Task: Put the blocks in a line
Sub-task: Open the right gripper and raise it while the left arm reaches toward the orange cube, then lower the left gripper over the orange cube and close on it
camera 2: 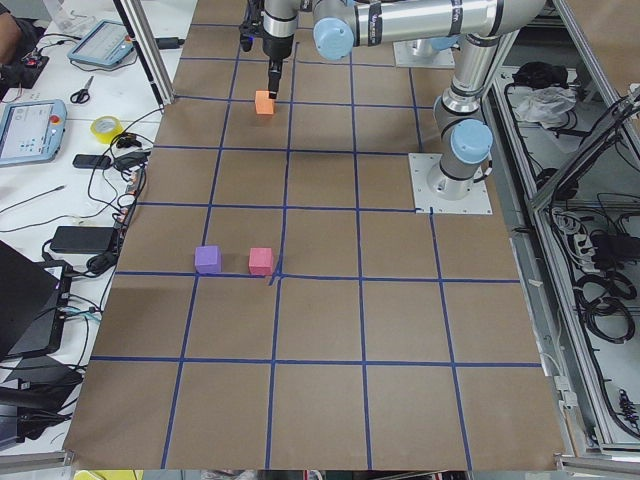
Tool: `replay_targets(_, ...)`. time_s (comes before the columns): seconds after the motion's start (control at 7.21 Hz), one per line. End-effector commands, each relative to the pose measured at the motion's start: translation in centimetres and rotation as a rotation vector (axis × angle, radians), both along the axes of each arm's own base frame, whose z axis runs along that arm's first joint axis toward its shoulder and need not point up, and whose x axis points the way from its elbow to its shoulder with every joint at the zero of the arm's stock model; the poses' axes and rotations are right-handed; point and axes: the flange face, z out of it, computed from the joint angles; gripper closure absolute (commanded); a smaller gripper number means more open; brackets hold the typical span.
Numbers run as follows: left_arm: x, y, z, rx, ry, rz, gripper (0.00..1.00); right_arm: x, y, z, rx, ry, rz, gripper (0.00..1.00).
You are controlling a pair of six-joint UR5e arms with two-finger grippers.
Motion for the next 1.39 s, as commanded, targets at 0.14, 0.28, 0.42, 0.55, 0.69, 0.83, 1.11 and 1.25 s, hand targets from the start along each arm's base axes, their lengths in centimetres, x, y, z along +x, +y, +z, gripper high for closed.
replay_targets(0.14,-10.1,-2.6,-7.4,-0.059,0.044,0.019,0.0,-3.3,8.4,7.8,-0.003,0.046,0.132,0.0)
replay_targets(0.28,-12.6,-3.5,-10.6,-0.048,0.058,0.043,0.0,-3.1,9.9,8.1,-0.004,0.037,0.168,0.0)
replay_targets(0.42,-14.5,-4.3,-13.5,-0.029,0.056,0.024,0.0,-2.8,10.5,8.5,-0.018,0.028,0.17,0.0)
replay_targets(0.55,-15.8,-5.3,-16.0,-0.014,0.057,0.01,0.0,-3.9,10.0,8.0,-0.008,0.044,0.156,0.0)
replay_targets(0.69,-17.1,-6.8,-18.4,-0.03,0.06,-0.007,0.0,-4.3,10.2,8.3,-0.002,0.033,0.141,0.0)
replay_targets(0.83,-19.1,-7.9,-20.1,-0.037,0.061,-0.022,0.0,-4.5,10.1,8.5,-0.007,0.034,0.136,0.0)
replay_targets(1.11,-20.9,-8.9,-22.3,-0.025,0.053,-0.021,0.0,-4.7,11.0,7.8,0.072,0.046,0.134,0.0)
replay_targets(1.25,-21.3,-9.0,-22.9,-0.022,0.052,-0.024,0.0,-4.4,11.1,7.9,0.069,0.042,0.139,0.0)
